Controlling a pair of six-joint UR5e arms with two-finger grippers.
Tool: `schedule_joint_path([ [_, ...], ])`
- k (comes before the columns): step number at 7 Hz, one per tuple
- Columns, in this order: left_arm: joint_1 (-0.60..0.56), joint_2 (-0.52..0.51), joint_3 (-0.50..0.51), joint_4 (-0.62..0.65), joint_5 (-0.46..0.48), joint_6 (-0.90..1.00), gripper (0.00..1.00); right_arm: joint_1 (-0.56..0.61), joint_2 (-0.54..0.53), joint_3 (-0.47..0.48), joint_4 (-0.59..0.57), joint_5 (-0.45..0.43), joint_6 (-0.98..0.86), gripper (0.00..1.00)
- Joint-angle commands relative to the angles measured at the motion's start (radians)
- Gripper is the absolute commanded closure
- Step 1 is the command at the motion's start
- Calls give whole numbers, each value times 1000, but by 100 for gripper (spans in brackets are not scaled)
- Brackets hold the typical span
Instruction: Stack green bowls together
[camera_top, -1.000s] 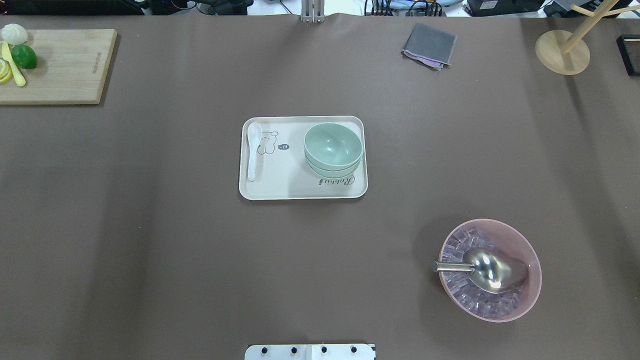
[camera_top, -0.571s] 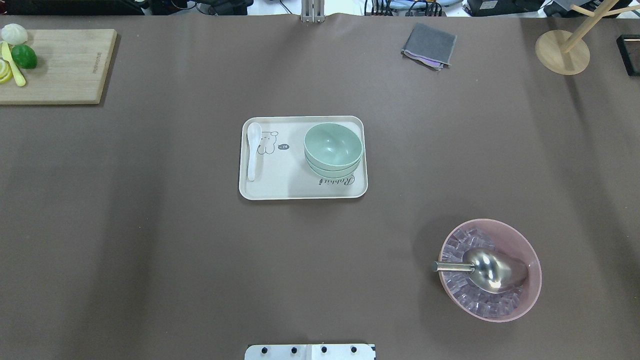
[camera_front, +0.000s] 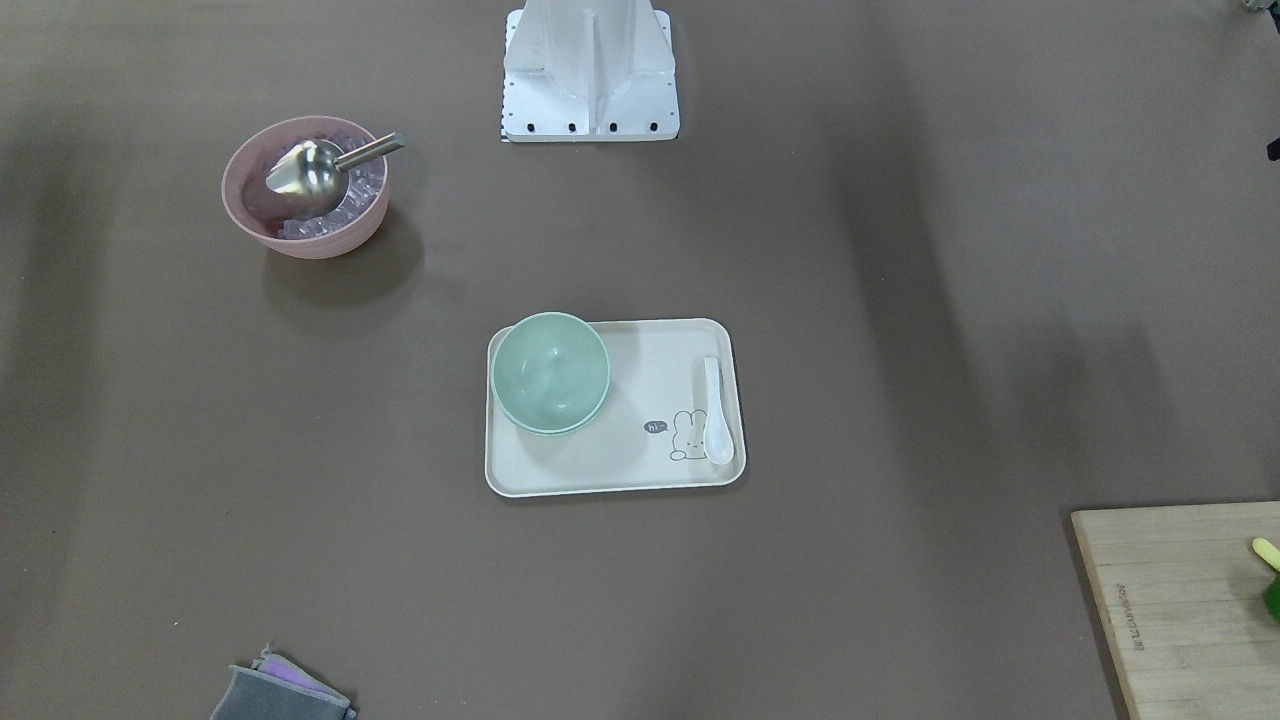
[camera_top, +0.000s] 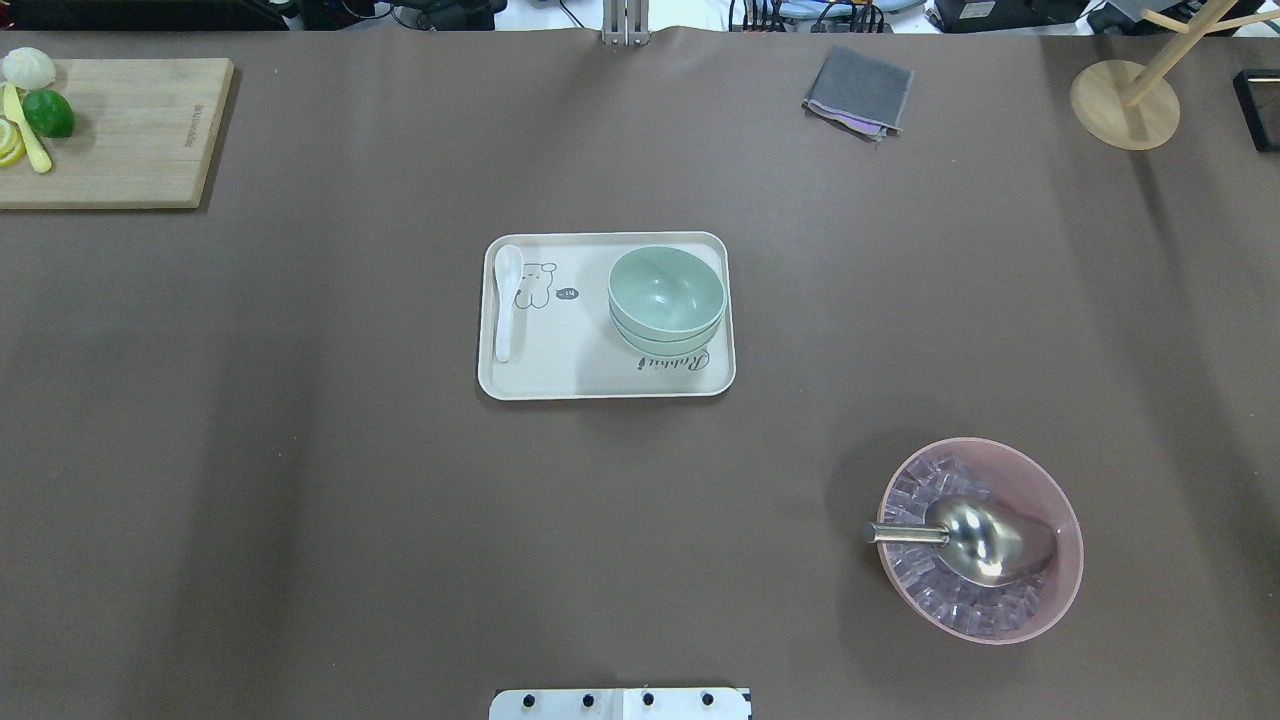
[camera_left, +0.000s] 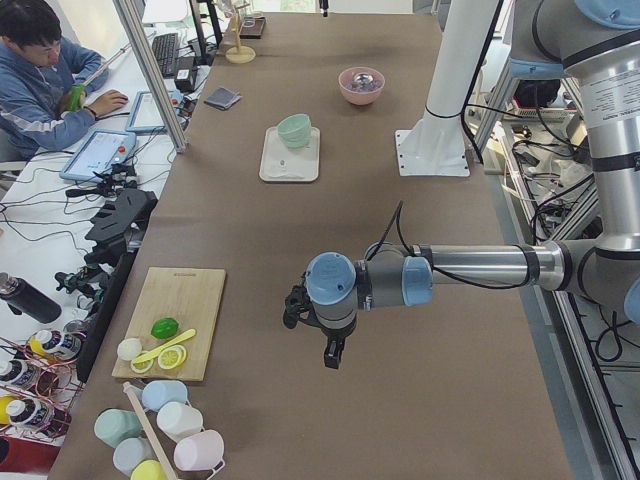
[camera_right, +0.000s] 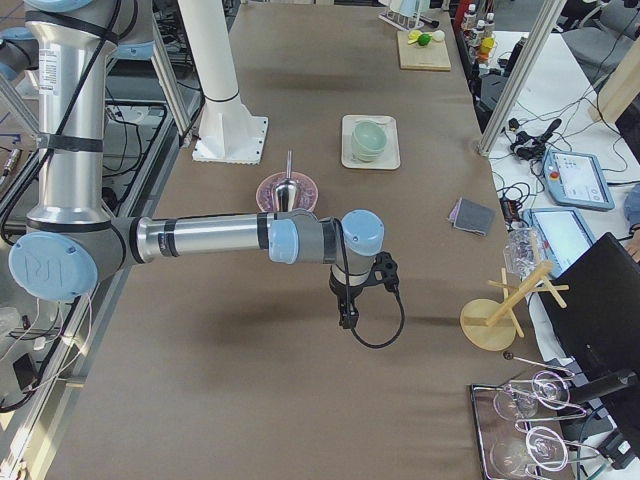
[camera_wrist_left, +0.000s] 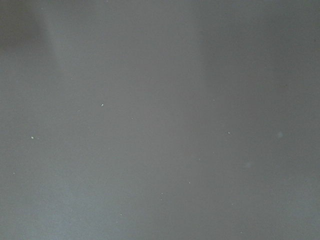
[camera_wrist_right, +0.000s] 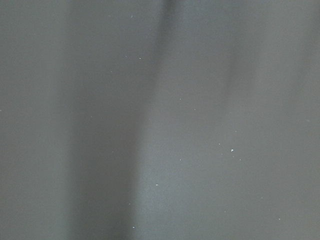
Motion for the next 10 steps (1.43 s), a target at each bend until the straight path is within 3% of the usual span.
schedule_joint_path([
  [1, 0, 2, -1, 0, 0, 0, 2, 1, -5, 6, 0, 8, 0, 0],
  [10, -5, 12, 1, 0, 0, -1, 2, 11, -24, 16, 0, 8, -2, 0],
])
